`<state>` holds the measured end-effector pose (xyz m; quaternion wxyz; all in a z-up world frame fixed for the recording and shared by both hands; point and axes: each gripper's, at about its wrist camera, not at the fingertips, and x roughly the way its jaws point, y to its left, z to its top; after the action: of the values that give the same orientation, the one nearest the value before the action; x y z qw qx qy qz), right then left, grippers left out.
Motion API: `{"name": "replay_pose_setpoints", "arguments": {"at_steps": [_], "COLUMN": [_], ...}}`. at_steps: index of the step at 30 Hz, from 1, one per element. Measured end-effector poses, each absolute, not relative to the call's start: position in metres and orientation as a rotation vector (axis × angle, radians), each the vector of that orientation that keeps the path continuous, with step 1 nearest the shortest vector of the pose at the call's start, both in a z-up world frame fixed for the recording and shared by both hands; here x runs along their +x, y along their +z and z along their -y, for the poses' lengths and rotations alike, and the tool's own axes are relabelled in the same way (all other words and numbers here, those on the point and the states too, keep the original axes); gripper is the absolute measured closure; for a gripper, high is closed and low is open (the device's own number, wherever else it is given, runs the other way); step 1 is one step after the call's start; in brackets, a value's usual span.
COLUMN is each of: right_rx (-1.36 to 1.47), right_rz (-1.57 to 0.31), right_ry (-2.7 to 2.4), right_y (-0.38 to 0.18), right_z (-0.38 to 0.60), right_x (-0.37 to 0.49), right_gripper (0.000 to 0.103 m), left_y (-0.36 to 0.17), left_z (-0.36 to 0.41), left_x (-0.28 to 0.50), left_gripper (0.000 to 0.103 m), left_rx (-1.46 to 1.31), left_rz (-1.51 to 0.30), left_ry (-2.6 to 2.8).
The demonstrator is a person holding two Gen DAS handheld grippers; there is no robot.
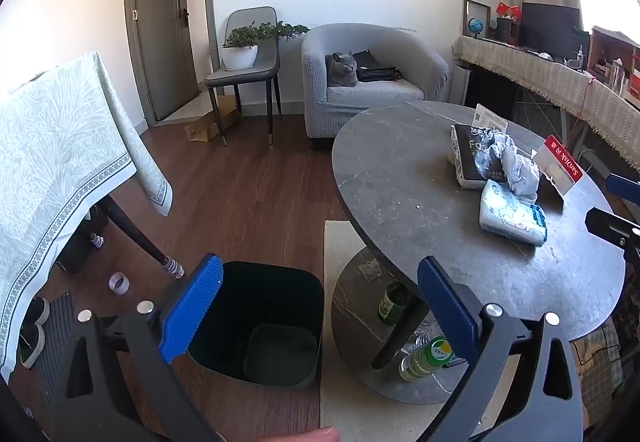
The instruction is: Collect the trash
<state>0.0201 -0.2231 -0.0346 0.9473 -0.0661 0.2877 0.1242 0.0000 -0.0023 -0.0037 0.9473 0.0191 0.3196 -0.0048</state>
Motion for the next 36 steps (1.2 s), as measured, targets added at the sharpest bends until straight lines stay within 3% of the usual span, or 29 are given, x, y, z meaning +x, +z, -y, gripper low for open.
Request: {"name": "replay_pose_setpoints", "arguments": {"at_steps": [36], "right_rx": [-0.126], "right_rz": [-0.585], "right_ry": [0.253], "right_y": [-0.0341], "right_z": [0.2243], "right_x": [0.0214], "right_gripper": [0.003], "left_y": [-0.0059], "left_z": [0.0013], "left_x": [0.0010], "left_gripper": [0.003], "left_rx": [0.032], "left_rz": [-0.658], "left_ry": [-0.008]}}
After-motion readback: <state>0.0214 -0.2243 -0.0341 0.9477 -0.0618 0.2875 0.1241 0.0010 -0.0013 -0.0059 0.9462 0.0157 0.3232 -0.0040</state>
